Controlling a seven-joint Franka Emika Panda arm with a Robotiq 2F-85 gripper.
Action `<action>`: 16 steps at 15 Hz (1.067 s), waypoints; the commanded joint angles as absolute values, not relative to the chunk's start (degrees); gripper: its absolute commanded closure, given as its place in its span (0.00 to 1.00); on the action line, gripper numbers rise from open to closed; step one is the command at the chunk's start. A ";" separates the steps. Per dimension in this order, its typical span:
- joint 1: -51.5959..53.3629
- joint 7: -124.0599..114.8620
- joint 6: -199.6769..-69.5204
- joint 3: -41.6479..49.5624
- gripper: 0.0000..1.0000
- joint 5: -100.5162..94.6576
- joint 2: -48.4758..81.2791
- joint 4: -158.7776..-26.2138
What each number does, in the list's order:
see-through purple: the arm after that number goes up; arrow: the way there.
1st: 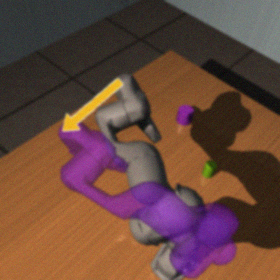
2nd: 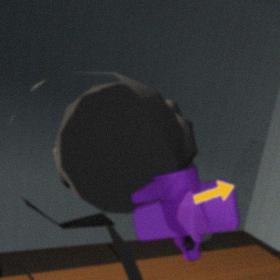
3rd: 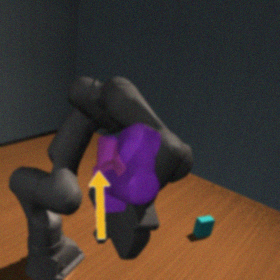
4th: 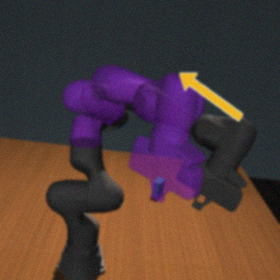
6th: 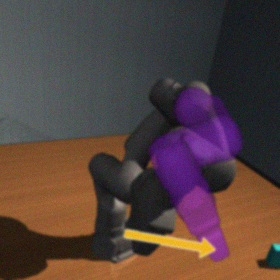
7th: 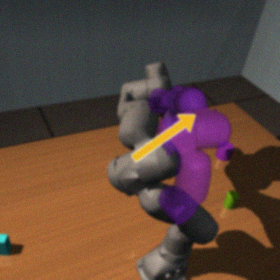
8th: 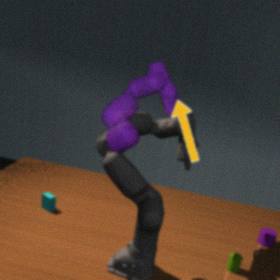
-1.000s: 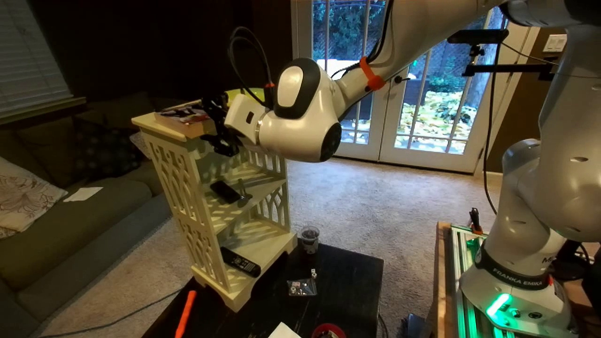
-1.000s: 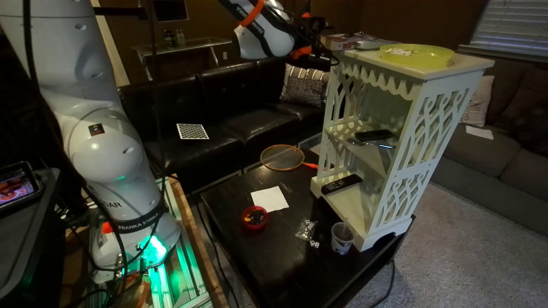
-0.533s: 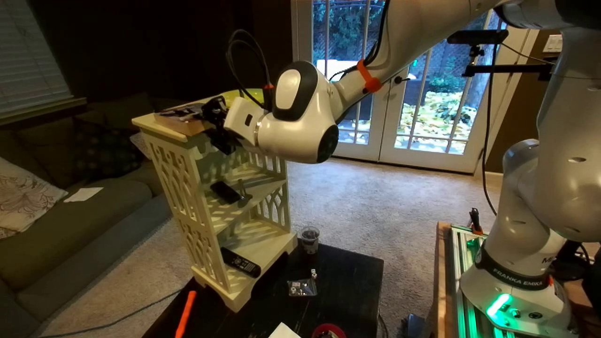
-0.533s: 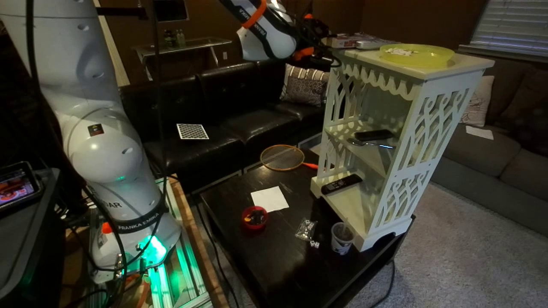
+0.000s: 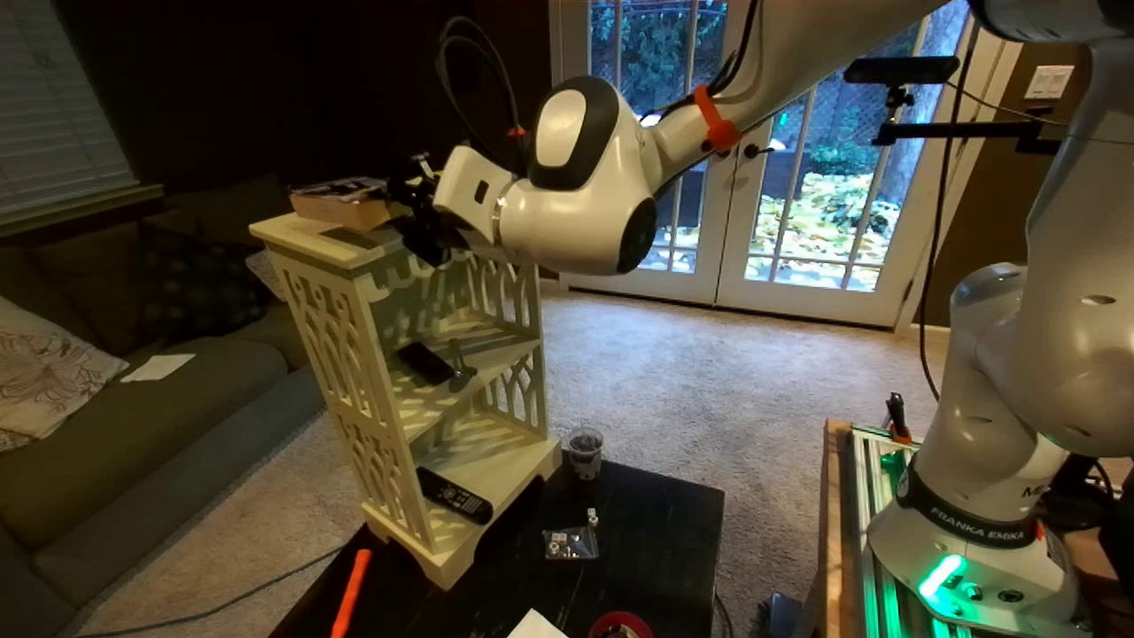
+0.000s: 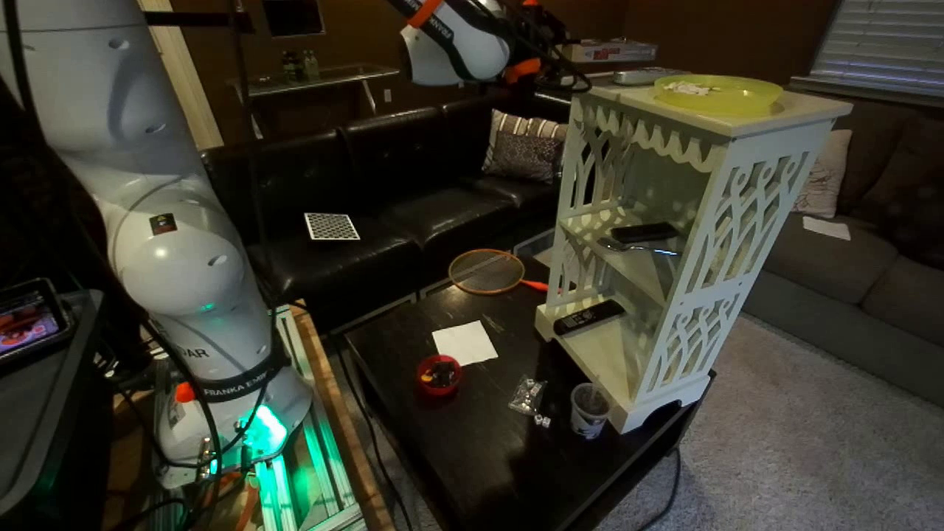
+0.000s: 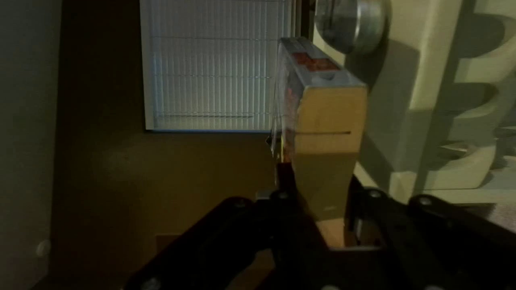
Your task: Put the book on the middle shelf
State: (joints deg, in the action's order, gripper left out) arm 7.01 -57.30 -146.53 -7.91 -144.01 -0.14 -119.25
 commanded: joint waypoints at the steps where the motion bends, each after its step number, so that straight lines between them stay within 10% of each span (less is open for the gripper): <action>1: 6.45 -58.43 -155.40 -6.25 0.93 -143.74 -9.42 -122.18; 16: -11.05 -38.35 -201.60 -4.62 0.93 -143.75 -16.70 -126.71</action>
